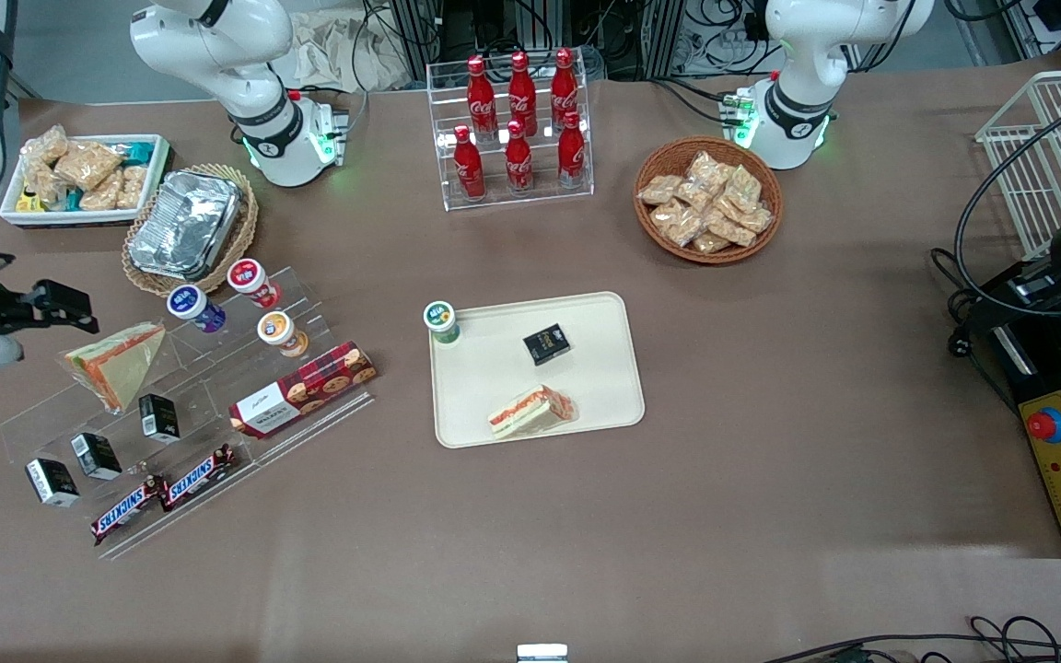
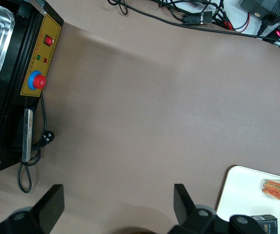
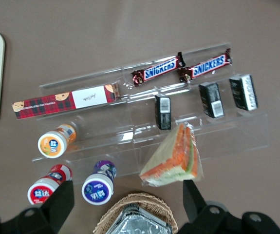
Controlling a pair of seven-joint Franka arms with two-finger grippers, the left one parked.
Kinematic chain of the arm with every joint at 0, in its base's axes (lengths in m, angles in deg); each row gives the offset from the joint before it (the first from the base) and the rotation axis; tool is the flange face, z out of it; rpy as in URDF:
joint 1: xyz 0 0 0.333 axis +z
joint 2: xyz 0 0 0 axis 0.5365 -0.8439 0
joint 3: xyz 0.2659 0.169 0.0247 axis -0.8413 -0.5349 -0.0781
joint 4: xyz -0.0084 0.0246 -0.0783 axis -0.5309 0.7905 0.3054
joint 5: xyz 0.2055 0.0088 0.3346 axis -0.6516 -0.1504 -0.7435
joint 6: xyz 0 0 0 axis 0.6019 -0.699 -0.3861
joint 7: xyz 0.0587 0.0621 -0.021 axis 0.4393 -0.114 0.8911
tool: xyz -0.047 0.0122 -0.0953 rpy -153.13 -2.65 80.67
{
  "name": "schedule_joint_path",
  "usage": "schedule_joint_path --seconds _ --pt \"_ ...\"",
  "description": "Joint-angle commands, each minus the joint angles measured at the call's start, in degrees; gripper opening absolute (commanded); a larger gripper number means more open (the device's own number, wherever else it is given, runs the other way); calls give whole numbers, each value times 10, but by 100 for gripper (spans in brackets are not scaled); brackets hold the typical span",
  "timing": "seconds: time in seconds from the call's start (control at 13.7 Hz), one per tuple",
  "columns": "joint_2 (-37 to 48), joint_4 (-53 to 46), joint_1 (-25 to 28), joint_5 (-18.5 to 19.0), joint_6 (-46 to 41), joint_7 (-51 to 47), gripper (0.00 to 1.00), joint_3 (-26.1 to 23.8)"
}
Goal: Place sandwich on tray
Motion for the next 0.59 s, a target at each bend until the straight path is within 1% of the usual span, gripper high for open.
schedule_joint_path --seconds 0.0,0.22,0.37,0.44,0.51 --pt "33 21 -10 21 -2 -74 99 -12" --pt "45 25 -19 26 -10 -87 100 -19" --pt "45 23 -62 26 -13 -88 99 -63" --pt "44 21 -76 25 -13 -89 99 -77" --pt "44 21 -78 25 -13 -89 99 -78"
